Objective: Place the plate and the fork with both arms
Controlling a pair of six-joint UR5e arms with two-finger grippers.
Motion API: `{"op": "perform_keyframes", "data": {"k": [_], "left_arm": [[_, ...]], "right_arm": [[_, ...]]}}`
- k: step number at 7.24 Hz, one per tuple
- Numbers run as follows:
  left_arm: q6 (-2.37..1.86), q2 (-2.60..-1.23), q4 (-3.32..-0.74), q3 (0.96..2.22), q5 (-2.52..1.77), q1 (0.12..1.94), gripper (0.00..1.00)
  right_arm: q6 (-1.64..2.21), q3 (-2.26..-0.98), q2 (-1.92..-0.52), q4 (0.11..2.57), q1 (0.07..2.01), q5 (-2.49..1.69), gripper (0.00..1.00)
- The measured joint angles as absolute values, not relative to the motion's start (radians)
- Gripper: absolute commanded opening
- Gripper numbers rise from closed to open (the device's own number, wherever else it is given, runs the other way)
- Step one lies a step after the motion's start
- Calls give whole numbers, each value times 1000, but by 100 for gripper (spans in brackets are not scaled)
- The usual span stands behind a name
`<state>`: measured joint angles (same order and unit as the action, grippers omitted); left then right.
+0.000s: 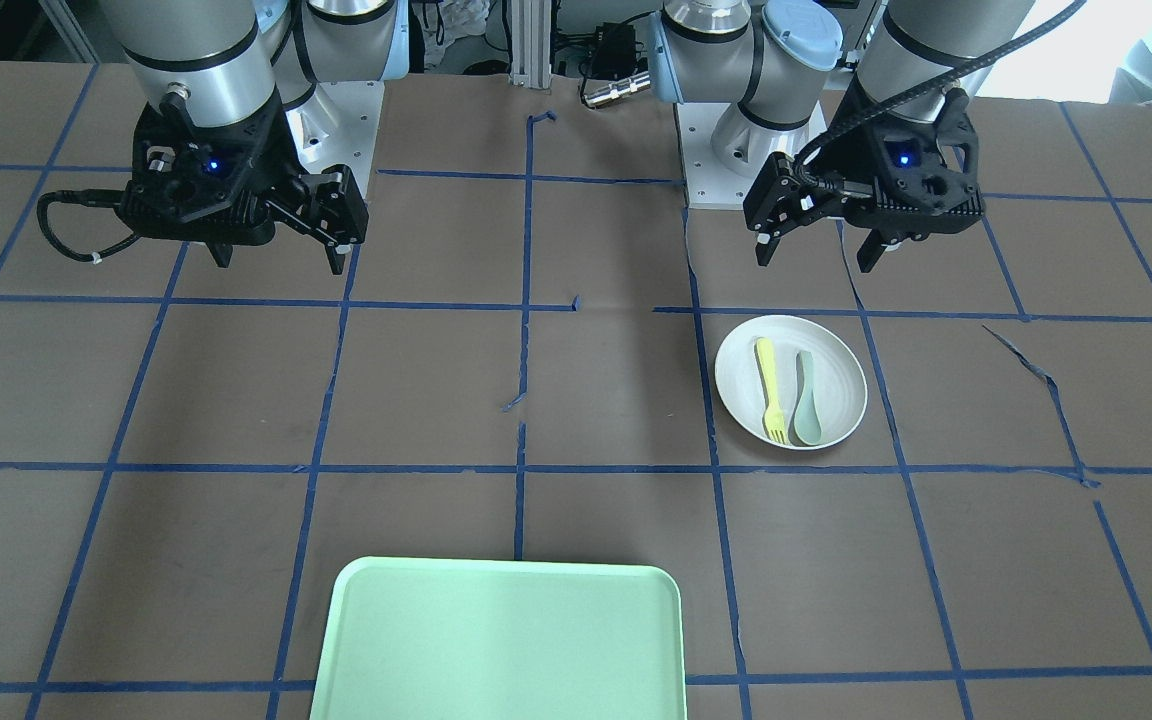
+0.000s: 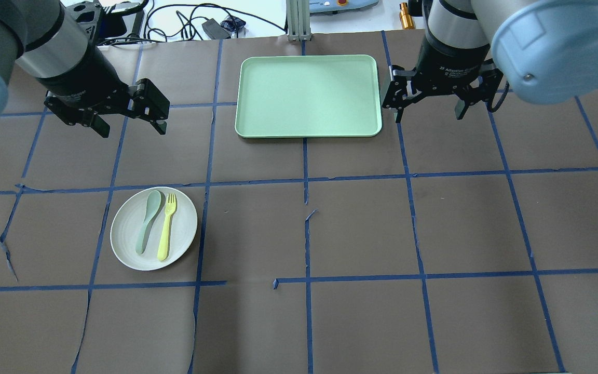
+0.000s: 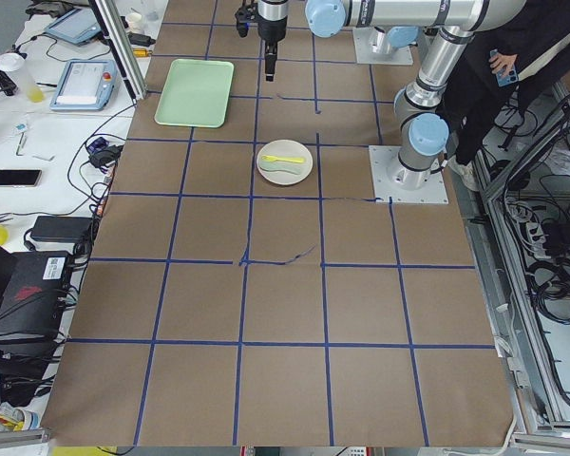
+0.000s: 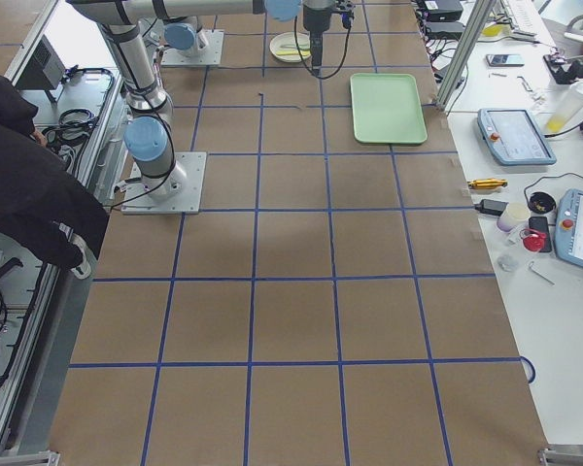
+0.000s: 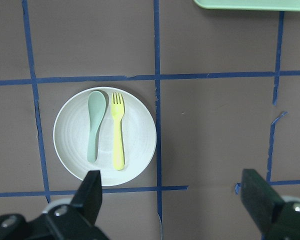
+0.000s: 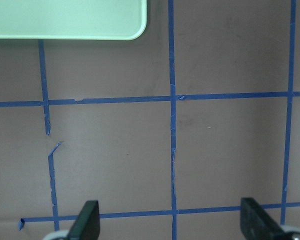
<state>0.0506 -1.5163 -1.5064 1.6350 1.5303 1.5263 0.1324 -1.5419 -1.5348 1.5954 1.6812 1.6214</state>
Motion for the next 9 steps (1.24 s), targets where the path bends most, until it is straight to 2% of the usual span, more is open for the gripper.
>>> {"op": "perform_keyframes", "data": {"k": [9], "left_arm": [[52,-1516,-1506,1634,1532,1526,100]], "right_arm": [[134,-1541,-1536,1629,1668,1610,100]]}}
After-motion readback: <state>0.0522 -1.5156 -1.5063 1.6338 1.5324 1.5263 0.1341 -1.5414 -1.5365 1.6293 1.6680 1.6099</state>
